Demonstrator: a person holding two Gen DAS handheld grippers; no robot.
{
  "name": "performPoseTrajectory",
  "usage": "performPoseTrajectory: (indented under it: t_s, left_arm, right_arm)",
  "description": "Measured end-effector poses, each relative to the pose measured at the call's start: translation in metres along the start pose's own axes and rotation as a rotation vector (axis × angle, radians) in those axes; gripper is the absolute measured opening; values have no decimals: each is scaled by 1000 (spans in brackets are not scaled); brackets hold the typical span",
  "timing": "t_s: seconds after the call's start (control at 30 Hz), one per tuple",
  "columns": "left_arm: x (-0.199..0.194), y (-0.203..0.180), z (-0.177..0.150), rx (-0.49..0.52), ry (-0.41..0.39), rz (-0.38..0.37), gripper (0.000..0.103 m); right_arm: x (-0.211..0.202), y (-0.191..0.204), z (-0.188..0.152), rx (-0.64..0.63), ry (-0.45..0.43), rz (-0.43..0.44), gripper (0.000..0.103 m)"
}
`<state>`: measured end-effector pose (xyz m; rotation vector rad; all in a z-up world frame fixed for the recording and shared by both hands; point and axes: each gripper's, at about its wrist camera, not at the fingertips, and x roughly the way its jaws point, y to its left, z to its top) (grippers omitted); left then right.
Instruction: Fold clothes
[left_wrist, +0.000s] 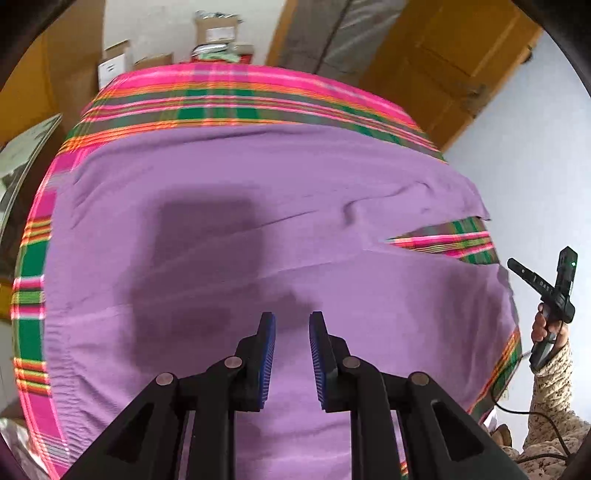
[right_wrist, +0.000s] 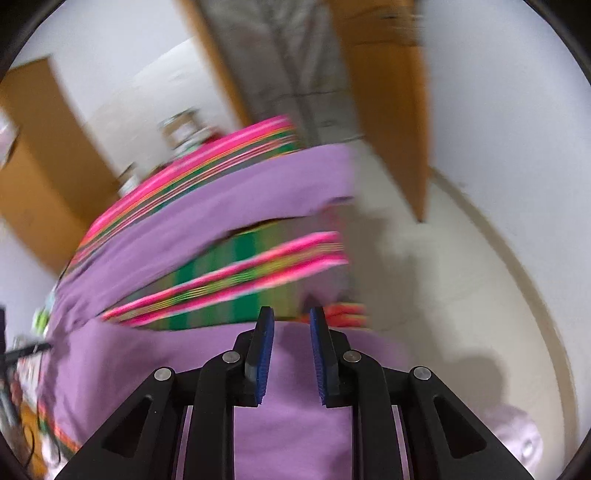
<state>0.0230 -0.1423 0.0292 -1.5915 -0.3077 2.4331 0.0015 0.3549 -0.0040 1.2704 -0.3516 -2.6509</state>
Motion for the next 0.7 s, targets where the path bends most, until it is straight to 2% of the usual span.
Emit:
performPoseTrajectory:
  t_s: [0.23,0.33,0.43,0.6,0.7]
  left_arm:
    - [1,45,-15,-95,21,51,19]
    - [-4,65,-21,-149,4,82,19]
    - [-8,83,-25,-204,-15,68,19]
    - [-10,95,-18,-226,-44,65,19]
    - [-19,93,0,-170,-71,89,19]
  right_arm:
    - [33,67,-3,-154,59,75,21]
    - [47,95,-4,-220,84,107,21]
    - [61,124,-5,-287,109,139,21]
    - [78,181,-11,-410,120,196,22]
    - [86,206,-4,-450,122,216,22]
